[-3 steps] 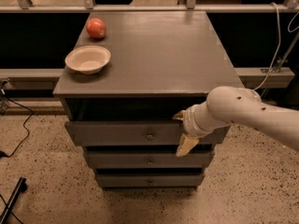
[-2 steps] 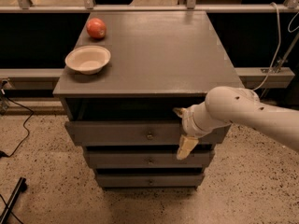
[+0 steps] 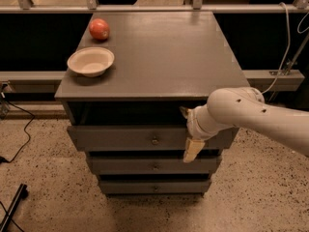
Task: Open top drawer
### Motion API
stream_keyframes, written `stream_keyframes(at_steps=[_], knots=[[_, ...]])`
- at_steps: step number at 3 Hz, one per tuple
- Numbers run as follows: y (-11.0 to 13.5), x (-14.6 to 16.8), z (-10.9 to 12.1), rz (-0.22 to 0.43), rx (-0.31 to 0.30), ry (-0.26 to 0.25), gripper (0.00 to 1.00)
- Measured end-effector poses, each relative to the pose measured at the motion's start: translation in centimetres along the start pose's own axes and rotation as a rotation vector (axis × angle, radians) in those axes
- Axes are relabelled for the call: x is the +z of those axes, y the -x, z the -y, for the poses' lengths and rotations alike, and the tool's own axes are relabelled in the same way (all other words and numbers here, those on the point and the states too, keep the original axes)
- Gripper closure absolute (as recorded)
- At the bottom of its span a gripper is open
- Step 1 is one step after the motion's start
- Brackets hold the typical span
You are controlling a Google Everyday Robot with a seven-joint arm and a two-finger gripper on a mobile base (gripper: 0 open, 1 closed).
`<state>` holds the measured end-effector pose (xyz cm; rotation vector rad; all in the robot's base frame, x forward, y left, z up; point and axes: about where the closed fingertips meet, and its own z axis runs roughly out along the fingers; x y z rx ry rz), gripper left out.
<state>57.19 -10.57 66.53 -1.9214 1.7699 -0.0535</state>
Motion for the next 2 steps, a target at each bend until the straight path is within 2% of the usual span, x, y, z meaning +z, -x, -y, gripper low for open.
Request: stream_keyframes(at_steps=[1,2], knots=[[-0.03,0.03,0.01,-0.002,0.000,0.000,0.00],[-0.99,0.24,-0.18,-0.033,0.005,0.020,0.00]])
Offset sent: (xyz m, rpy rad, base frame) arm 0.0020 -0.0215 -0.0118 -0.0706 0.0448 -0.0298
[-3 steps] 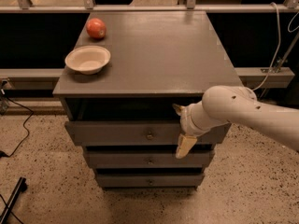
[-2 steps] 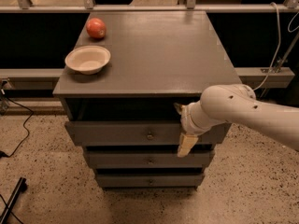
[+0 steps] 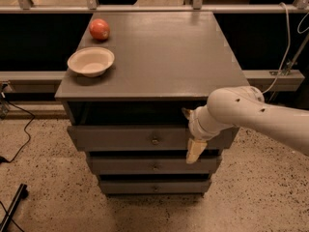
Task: Open top drawer
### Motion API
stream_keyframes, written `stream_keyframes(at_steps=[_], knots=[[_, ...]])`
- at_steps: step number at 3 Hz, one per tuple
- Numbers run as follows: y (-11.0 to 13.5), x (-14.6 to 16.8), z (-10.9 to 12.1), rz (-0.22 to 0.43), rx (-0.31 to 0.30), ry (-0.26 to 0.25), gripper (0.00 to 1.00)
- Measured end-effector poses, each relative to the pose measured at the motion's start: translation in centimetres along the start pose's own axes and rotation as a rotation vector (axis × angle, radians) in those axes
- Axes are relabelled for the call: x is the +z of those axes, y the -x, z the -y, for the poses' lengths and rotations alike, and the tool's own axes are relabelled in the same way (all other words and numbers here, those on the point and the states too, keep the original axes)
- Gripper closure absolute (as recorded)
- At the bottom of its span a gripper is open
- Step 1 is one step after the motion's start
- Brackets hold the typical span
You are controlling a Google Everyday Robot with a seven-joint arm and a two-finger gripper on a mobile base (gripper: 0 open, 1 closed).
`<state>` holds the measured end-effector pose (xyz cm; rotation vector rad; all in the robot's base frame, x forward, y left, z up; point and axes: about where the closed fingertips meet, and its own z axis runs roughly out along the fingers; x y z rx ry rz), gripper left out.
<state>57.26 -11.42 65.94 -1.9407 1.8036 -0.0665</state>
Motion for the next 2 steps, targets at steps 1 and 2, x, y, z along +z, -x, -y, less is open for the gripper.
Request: stream_keyframes(at_steps=[1,2], knots=[[-1.1,0.4,-0.5,-0.022,0.006,0.038,0.00],[-2.1,0.5,-1.3,-0.044,0.011,0.076,0.26]])
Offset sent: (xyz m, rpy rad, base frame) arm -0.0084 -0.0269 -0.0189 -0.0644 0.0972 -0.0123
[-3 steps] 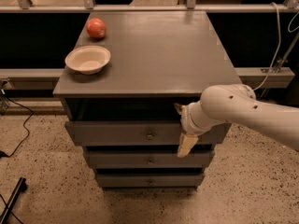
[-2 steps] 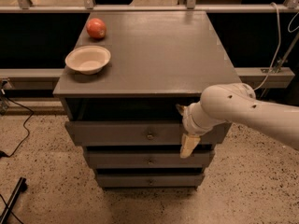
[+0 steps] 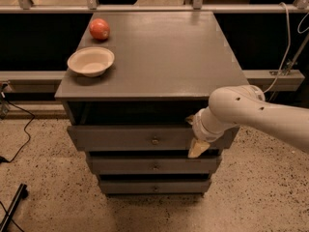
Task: Open top drawer
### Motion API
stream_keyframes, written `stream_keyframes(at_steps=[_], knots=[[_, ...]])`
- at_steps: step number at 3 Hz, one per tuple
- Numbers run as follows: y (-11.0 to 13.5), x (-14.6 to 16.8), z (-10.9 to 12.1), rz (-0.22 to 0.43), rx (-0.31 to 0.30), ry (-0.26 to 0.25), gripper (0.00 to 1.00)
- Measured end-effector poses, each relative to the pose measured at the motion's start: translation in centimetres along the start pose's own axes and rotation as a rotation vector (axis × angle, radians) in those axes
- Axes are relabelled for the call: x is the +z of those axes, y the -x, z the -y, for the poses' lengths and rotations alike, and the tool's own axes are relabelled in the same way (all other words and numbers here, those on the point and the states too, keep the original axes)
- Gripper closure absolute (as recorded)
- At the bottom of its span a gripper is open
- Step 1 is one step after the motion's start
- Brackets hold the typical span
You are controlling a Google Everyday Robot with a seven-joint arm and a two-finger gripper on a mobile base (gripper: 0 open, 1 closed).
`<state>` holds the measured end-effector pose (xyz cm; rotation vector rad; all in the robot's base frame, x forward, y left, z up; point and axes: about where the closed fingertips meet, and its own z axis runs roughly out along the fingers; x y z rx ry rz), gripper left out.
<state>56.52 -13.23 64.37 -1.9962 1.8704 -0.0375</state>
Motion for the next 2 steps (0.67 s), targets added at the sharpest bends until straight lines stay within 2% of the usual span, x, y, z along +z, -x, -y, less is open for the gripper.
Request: stream_keyframes(at_steps=[1,2], knots=[[-0.39,0.05,-0.64,-0.007,0.001,0.023,0.45],[-0.48,-0.72,-1.41,-0.007,-0.008,0.036,0.47]])
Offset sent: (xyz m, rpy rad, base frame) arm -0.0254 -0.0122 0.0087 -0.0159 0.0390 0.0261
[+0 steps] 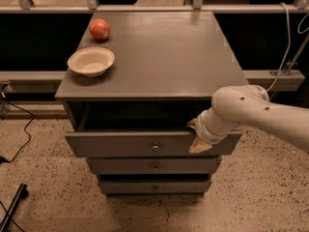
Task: Open top drawer
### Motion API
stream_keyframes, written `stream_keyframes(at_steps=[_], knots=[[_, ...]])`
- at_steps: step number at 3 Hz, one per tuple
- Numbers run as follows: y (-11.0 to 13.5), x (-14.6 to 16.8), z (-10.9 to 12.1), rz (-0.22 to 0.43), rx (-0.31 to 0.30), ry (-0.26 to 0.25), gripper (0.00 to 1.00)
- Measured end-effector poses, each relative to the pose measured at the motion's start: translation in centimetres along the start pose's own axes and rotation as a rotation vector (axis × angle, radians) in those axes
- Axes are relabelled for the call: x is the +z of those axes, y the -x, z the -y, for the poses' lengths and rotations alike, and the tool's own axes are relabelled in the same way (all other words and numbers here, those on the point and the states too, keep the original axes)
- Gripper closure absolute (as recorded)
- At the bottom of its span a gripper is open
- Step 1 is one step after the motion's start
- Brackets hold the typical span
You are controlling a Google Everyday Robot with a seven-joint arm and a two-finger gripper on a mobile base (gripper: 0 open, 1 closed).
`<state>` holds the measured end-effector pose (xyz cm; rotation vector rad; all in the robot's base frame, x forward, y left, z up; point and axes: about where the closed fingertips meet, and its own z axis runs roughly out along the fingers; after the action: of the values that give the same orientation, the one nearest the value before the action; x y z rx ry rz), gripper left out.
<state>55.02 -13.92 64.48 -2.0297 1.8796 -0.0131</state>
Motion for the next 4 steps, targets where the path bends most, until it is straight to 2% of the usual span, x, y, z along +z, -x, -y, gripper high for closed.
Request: stream_keyframes(at_steps=[1,2,4], knots=[[0.0,0.0,0.0,0.000,0.000,0.000,0.47],[0.7,-3.1,-2.5,-0.016,-0.030,0.019,0.45],[1.2,-6.5,-5.7,-0.043,-0.052,0.065,0.35]])
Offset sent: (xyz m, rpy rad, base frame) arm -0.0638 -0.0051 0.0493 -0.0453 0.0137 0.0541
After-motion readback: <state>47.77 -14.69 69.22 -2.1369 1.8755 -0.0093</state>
